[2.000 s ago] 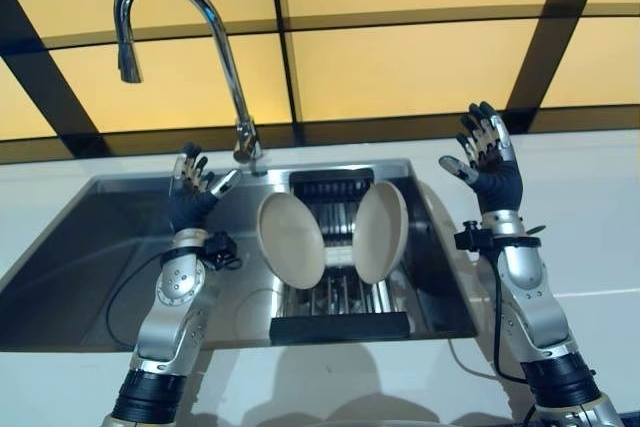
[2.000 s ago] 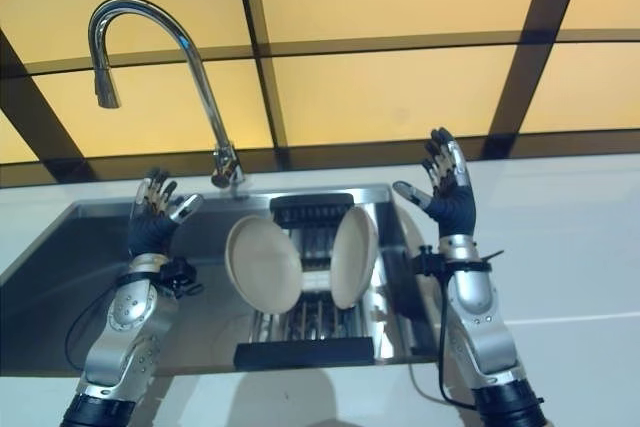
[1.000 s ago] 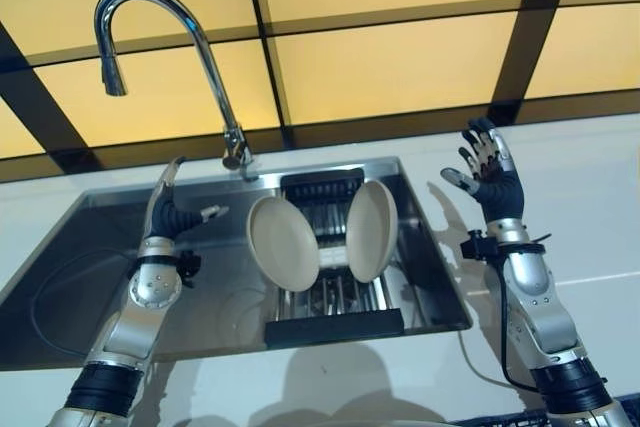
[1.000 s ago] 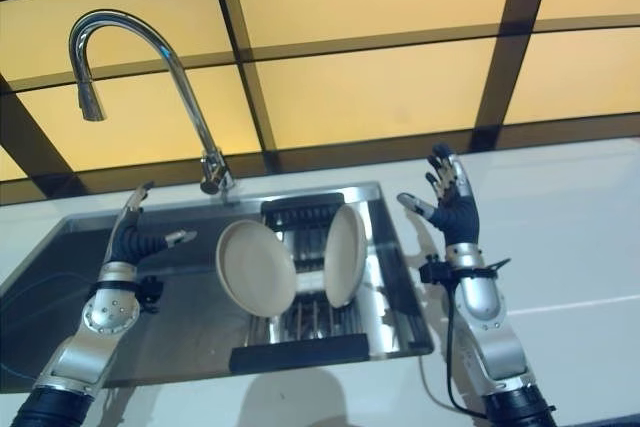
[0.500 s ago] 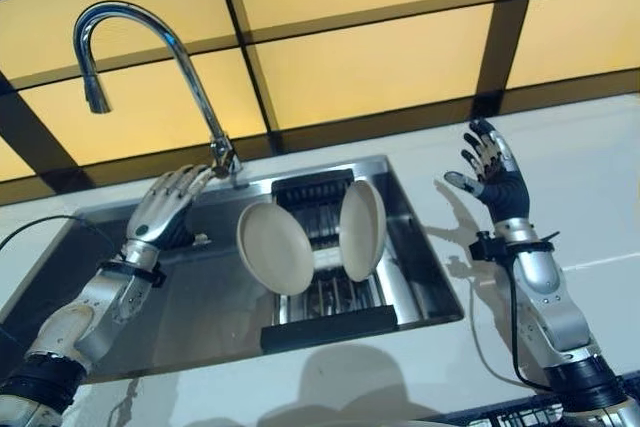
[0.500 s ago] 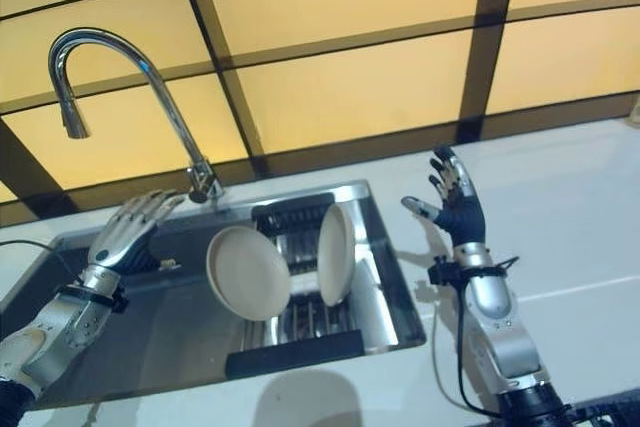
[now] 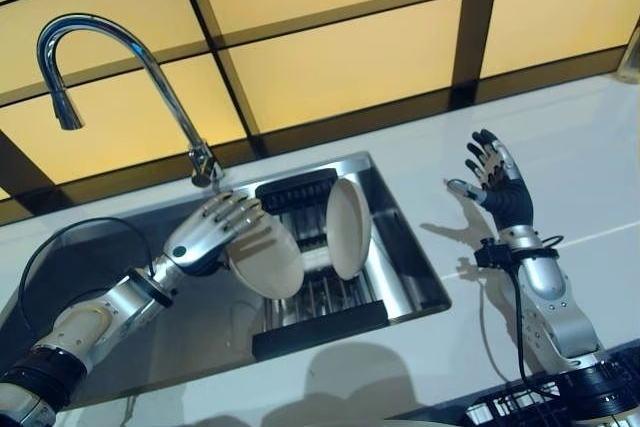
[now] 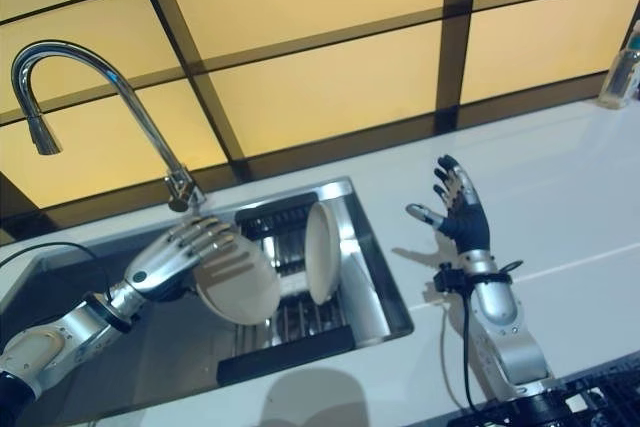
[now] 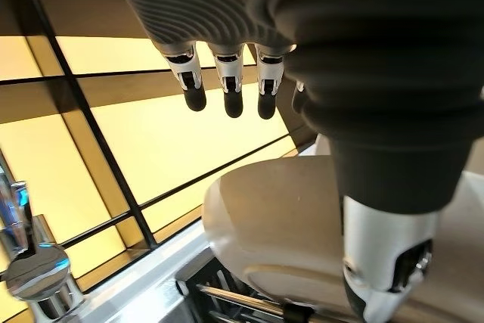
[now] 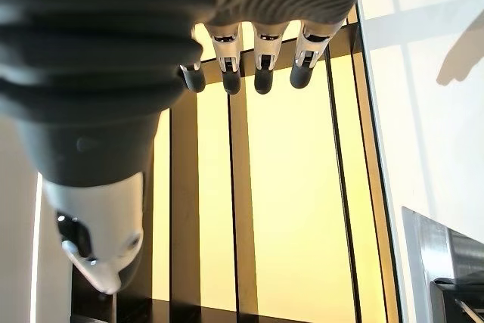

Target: Pick up plates and place into dishwasher.

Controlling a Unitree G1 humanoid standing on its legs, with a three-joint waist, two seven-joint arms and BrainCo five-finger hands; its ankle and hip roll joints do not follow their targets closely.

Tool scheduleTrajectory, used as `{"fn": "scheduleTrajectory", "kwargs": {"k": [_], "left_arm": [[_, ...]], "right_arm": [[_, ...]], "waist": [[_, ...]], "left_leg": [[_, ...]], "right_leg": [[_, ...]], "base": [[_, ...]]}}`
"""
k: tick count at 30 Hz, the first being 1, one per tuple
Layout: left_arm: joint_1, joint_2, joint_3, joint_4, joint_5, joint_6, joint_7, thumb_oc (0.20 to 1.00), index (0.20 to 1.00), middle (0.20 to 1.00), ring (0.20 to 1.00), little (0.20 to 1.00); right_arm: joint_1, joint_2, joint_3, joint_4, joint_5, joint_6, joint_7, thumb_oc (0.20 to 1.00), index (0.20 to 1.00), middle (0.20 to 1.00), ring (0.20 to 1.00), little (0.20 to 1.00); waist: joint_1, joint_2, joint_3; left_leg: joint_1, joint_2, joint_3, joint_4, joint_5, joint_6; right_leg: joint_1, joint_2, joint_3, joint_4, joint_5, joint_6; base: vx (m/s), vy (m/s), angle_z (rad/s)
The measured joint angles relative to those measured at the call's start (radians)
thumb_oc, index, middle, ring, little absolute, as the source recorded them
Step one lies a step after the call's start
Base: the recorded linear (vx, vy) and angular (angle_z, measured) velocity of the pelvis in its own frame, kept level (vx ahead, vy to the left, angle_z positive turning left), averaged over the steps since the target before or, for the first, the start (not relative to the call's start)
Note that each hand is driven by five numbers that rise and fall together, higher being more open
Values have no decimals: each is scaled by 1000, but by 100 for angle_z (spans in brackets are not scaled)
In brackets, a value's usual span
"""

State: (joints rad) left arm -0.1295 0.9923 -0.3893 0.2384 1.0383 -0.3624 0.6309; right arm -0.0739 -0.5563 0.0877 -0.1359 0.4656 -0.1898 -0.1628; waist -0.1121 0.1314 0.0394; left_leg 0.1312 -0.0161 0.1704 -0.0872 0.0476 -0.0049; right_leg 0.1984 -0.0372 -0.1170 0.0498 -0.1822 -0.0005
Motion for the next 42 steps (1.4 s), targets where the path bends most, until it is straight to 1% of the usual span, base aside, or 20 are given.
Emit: {"fn": "scheduleTrajectory", "kwargs": {"k": [8,11,14,19,20,21,22,23,28,36,42], "left_arm": [[-2,10,-32,0,25,-16,-3,1000,1000,1000,1000,1000],[-13,10,-55,4,50,-16,-4,1000,1000,1000,1000,1000],[-21,9,-78,18,51,-14,-17,1000,1000,1000,1000,1000],[-22,2,-103,40,52,2,-45,1000,1000,1000,1000,1000],[-22,-2,-104,46,53,2,-54,893,893,893,893,893],[-23,-4,-104,46,53,3,-60,746,746,746,746,746],[-27,-4,-104,45,52,3,-67,325,325,325,325,325],[-31,-4,-104,46,52,3,-75,200,200,200,200,200],[-38,-3,-104,58,52,4,-128,200,200,200,200,200],[-51,-3,-102,51,49,0,-135,200,200,200,200,200],[-51,-4,-98,51,49,-1,-125,200,200,200,200,200]], "right_arm": [[3,0,0,2,0,0,1,1000,1000,1000,1000,1000],[3,-6,0,2,0,2,1,1000,1000,1000,1000,1000],[3,-15,-1,3,0,19,1,1000,1000,1000,1000,1000],[5,-15,-1,5,0,22,2,1000,1000,1000,1000,1000],[5,-14,-1,5,0,22,2,1000,1000,1000,1000,1000],[6,-14,-1,5,0,22,2,1000,1000,1000,1000,1000],[6,-14,-1,6,0,22,2,1000,1000,1000,1000,1000],[6,-14,-1,6,0,22,3,1000,1000,1000,1000,1000],[6,-13,0,6,0,22,2,1000,1000,1000,1000,1000],[12,-13,0,6,0,22,3,1000,1000,1000,1000,1000],[21,-13,0,6,0,22,3,1000,1000,1000,1000,1000]], "waist": [[-8,6,4],[-10,14,10],[-15,22,23],[-15,19,45],[-15,17,47],[-14,15,48],[-13,14,49],[-13,13,49],[-10,13,49],[-10,11,50],[-8,7,47]], "left_leg": [[-2,3,20,0,0,1],[-2,3,25,0,1,1],[-2,4,33,0,1,2],[-2,6,42,0,1,2],[-2,6,43,0,1,2],[-2,6,43,0,1,2],[-2,6,44,0,1,2],[-2,6,44,0,1,2],[5,7,48,0,2,3],[11,8,49,0,2,3],[12,8,48,0,2,3]], "right_leg": [[-19,0,20,17,-1,1],[-26,0,27,24,-2,4],[-31,0,34,30,-4,6],[-37,2,42,34,-4,6],[-37,2,43,34,-4,6],[-37,2,43,34,-4,6],[-37,2,43,34,-3,6],[-37,2,44,33,-3,7],[-33,3,50,33,-1,10],[-27,3,52,34,0,11],[-26,3,51,33,3,7]], "base": [[36,26,-8],[28,46,-7],[24,33,-6],[24,4,-5],[0,0,0],[0,0,0],[0,0,0],[0,0,0],[5,-3,-2],[0,0,0],[0,0,0]]}}
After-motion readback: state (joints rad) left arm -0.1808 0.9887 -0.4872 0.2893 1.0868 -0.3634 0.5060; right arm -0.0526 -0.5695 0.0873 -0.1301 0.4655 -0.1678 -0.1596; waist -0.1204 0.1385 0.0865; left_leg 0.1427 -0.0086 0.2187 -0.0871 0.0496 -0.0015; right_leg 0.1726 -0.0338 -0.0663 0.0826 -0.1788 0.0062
